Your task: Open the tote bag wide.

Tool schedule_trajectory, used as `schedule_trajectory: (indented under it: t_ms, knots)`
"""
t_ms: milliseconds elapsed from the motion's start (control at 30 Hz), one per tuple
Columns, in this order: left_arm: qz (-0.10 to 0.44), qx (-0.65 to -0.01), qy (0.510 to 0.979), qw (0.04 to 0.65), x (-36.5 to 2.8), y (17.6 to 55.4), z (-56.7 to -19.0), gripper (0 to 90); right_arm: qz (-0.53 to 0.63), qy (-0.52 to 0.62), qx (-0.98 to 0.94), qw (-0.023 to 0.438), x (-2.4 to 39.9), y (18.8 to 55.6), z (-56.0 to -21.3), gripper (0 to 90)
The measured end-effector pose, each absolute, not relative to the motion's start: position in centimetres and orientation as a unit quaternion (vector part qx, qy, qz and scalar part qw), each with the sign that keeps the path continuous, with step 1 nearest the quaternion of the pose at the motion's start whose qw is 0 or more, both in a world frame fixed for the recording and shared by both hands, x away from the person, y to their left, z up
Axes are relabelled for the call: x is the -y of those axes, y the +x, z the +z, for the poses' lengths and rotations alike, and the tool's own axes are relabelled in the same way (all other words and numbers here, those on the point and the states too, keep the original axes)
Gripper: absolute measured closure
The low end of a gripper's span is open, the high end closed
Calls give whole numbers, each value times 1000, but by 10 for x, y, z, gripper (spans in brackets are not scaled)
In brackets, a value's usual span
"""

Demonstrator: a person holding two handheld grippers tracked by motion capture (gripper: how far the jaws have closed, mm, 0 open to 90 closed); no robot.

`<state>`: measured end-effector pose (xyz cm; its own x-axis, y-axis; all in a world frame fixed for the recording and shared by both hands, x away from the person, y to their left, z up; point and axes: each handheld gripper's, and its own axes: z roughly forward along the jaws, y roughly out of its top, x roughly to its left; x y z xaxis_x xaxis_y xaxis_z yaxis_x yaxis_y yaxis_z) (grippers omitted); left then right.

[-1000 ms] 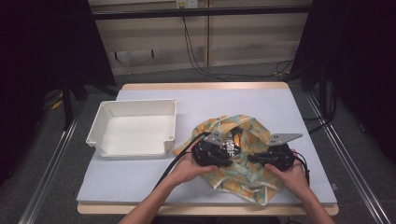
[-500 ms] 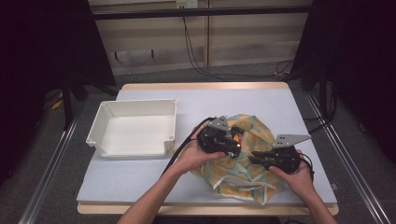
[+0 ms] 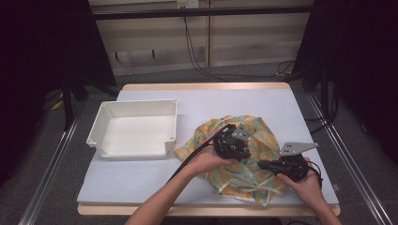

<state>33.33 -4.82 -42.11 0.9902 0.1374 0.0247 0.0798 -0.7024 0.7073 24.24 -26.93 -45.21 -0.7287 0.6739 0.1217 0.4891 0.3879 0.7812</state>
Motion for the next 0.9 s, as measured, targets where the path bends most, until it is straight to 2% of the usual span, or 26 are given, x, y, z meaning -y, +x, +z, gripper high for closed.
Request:
schedule_trajectory:
  t_ms: [200, 367, 600, 900]
  knots:
    - [32, -72, 918, 388, 40, 341, -431, 631, 424, 356, -826, 105, 278, 234, -454, 900]
    - [67, -42, 926, 368, 45, 334, -435, 622, 426, 361, -823, 101, 281, 231, -459, 900]
    - [59, -28, 928, 367, 46, 333, -439, 557, 431, 363, -820, 100, 282, 231, -460, 900]
    - [72, 2, 934, 350, 51, 321, -443, 419, 434, 360, -820, 94, 283, 232, -460, 899]
